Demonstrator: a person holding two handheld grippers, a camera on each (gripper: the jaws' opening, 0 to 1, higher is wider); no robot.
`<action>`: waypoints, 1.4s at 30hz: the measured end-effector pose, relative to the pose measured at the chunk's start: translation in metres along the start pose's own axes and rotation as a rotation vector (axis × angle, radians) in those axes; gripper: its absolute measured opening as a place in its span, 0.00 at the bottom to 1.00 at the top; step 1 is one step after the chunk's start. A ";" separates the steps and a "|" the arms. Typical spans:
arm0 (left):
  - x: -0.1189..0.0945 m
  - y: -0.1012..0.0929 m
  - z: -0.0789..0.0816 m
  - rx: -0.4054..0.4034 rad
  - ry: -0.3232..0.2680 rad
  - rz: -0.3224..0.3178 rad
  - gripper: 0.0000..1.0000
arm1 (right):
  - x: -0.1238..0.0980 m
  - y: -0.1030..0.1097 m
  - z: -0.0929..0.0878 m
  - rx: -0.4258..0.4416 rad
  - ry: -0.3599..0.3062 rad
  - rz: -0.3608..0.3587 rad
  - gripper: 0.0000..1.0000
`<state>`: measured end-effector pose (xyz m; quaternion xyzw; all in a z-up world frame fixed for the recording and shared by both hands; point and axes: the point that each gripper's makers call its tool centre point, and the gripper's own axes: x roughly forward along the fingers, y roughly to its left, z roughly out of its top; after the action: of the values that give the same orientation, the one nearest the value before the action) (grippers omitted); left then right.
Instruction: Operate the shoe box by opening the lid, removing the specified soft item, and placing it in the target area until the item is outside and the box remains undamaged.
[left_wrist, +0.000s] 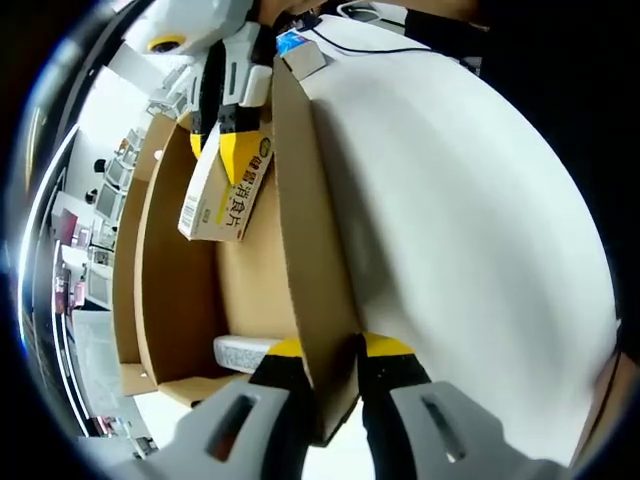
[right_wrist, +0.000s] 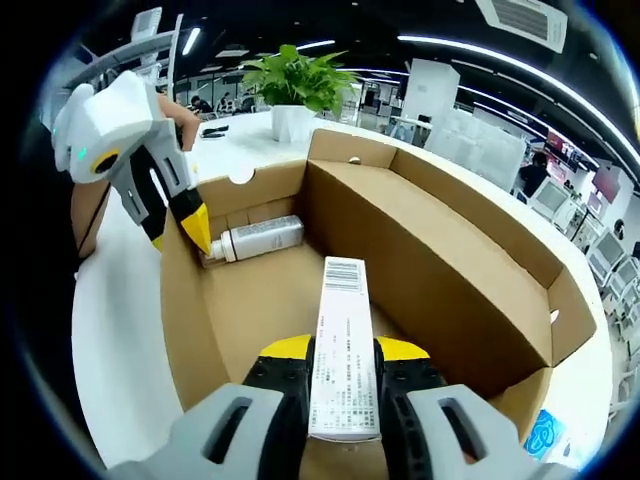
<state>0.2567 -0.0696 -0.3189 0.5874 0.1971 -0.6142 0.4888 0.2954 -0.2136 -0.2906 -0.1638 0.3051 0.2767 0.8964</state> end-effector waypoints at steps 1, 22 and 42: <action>0.000 0.000 0.000 0.001 -0.002 -0.001 0.14 | -0.001 0.000 0.002 0.004 -0.002 -0.003 0.22; 0.000 0.000 0.000 0.006 0.009 0.003 0.15 | -0.025 -0.010 0.013 0.041 -0.093 -0.095 0.22; 0.001 0.000 -0.002 0.009 0.029 0.004 0.16 | -0.051 -0.010 -0.005 0.031 0.037 -0.099 0.22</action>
<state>0.2582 -0.0681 -0.3201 0.5990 0.2002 -0.6055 0.4843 0.2652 -0.2443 -0.2610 -0.1697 0.3174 0.2239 0.9057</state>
